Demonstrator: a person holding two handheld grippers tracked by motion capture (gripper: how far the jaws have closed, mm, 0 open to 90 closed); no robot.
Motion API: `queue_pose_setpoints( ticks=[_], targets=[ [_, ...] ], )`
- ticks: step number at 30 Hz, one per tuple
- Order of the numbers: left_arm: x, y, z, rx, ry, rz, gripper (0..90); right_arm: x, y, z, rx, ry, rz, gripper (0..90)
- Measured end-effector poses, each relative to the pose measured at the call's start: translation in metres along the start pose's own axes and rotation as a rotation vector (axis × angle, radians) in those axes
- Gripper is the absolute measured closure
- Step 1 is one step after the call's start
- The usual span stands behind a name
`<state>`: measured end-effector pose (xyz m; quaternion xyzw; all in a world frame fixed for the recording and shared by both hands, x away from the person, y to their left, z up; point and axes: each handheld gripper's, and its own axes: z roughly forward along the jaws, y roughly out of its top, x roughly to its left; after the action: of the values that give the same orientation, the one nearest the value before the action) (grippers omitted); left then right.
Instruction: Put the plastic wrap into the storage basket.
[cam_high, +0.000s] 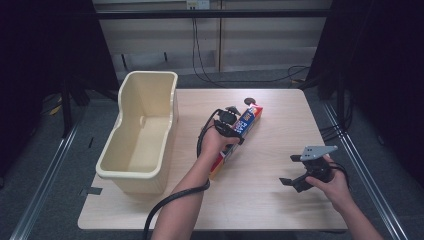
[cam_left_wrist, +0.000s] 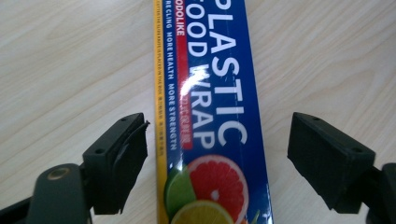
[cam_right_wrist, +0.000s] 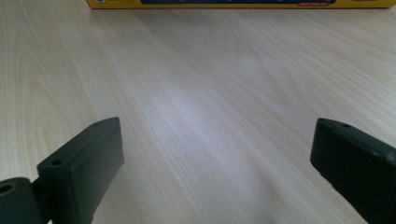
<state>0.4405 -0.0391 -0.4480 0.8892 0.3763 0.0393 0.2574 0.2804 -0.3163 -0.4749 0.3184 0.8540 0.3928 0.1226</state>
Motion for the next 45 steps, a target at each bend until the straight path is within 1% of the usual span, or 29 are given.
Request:
queue_pose_setpoints(
  ticks=[2, 4, 7, 8, 10, 12, 13, 14, 15, 16, 17, 19, 20, 22, 23, 24, 26, 29, 30, 32, 33, 35, 38, 39, 41, 42, 43, 44, 45],
  targets=[
    [0.000, 0.001, 0.003, 0.013, 0.004, -0.010, 20.9, 0.000, 0.000, 0.000, -0.003, -0.001, 0.002, 2.6],
    [0.001, 0.002, 0.005, 0.002, -0.001, -0.008, 22.0, 0.000, 0.000, -0.001, -0.004, 0.001, 0.007, 2.6],
    [0.003, 0.004, 0.009, 0.029, 0.002, -0.019, 24.2, 0.000, 0.001, -0.001, -0.006, 0.008, 0.005, 2.6],
    [0.002, 0.004, 0.013, 0.033, -0.008, -0.054, 26.2, 0.000, 0.001, -0.001, -0.009, 0.014, 0.005, 2.6],
    [0.002, 0.005, 0.014, 0.038, -0.008, -0.055, 28.2, 0.000, 0.001, -0.001, -0.013, 0.009, 0.003, 2.6],
    [0.004, 0.006, 0.014, 0.063, 0.015, -0.042, 34.5, 0.000, 0.001, -0.001, -0.014, 0.007, 0.008, 2.6],
    [0.004, 0.006, 0.014, 0.063, 0.015, -0.042, 36.7, 0.000, 0.001, -0.001, -0.014, 0.007, 0.008, 2.6],
    [0.005, 0.006, 0.014, 0.062, 0.013, -0.064, 37.7, 0.000, 0.001, -0.002, -0.016, 0.007, 0.008, 2.6],
    [0.006, 0.007, 0.013, 0.072, 0.015, -0.064, 37.7, 0.000, 0.001, -0.002, -0.016, 0.007, 0.008, 2.6],
    [0.005, 0.008, 0.011, 0.082, 0.030, -0.062, 39.3, 0.000, 0.001, -0.002, -0.014, 0.005, 0.009, 2.6],
    [0.003, 0.009, 0.010, 0.111, 0.029, -0.060, 40.3, 0.000, 0.001, -0.001, -0.016, 0.005, 0.009, 2.5],
    [0.003, 0.009, 0.009, 0.122, 0.020, -0.065, 40.6, -0.001, 0.001, -0.001, -0.014, 0.015, 0.006, 2.6],
    [0.003, 0.008, 0.006, 0.134, 0.003, -0.082, 40.8, 0.000, 0.001, -0.001, -0.014, 0.013, 0.007, 2.6],
    [0.002, 0.009, 0.001, 0.156, 0.002, -0.069, 41.0, 0.000, 0.000, -0.001, -0.010, 0.019, 0.005, 2.6],
    [0.002, 0.009, 0.001, 0.156, 0.002, -0.069, 41.1, 0.000, 0.000, -0.001, -0.010, 0.019, 0.005, 2.6],
    [0.001, 0.011, -0.006, 0.180, 0.005, -0.056, 41.1, 0.000, 0.001, 0.000, -0.011, 0.019, 0.003, 2.6],
    [0.001, 0.012, -0.009, 0.187, -0.002, -0.063, 41.2, 0.000, 0.001, 0.000, -0.010, 0.014, 0.003, 2.5],
    [0.001, 0.016, -0.026, 0.218, -0.024, -0.076, 41.2, 0.000, 0.001, -0.001, -0.012, 0.016, 0.004, 2.6],
    [0.001, 0.016, -0.026, 0.218, -0.024, -0.076, 41.2, 0.000, 0.001, -0.001, -0.013, 0.018, 0.004, 2.6],
    [0.000, 0.017, -0.038, 0.252, -0.031, -0.067, 41.3, 0.000, 0.001, -0.001, -0.017, 0.010, 0.008, 2.6],
    [0.000, 0.017, -0.038, 0.252, -0.031, -0.067, 41.3, 0.000, 0.001, -0.001, -0.017, 0.010, 0.008, 2.6],
    [0.000, 0.018, -0.048, 0.261, -0.043, -0.072, 41.3, 0.000, 0.001, -0.001, -0.016, 0.014, 0.005, 2.6],
    [0.000, 0.018, -0.055, 0.258, -0.049, -0.081, 41.2, 0.000, 0.001, 0.000, -0.019, 0.020, 0.002, 2.5],
    [0.001, 0.018, -0.059, 0.263, -0.061, -0.082, 41.2, 0.001, 0.001, 0.000, -0.018, 0.014, 0.001, 2.5],
    [0.002, 0.019, -0.069, 0.272, -0.060, -0.083, 41.2, 0.001, 0.001, 0.000, -0.016, 0.017, -0.002, 2.6],
    [0.002, 0.019, -0.069, 0.272, -0.060, -0.083, 41.2, 0.001, 0.001, 0.001, -0.015, 0.017, -0.001, 2.6],
    [0.001, 0.020, -0.076, 0.270, -0.064, -0.087, 41.2, 0.001, 0.001, 0.001, -0.015, 0.017, -0.002, 2.5],
    [0.001, 0.020, -0.076, 0.270, -0.064, -0.087, 41.2, 0.001, 0.001, 0.001, -0.015, 0.017, -0.002, 2.5],
    [0.002, 0.021, -0.083, 0.275, -0.075, -0.089, 41.2, 0.001, 0.001, 0.001, -0.013, 0.015, -0.004, 2.6]
  ],
)
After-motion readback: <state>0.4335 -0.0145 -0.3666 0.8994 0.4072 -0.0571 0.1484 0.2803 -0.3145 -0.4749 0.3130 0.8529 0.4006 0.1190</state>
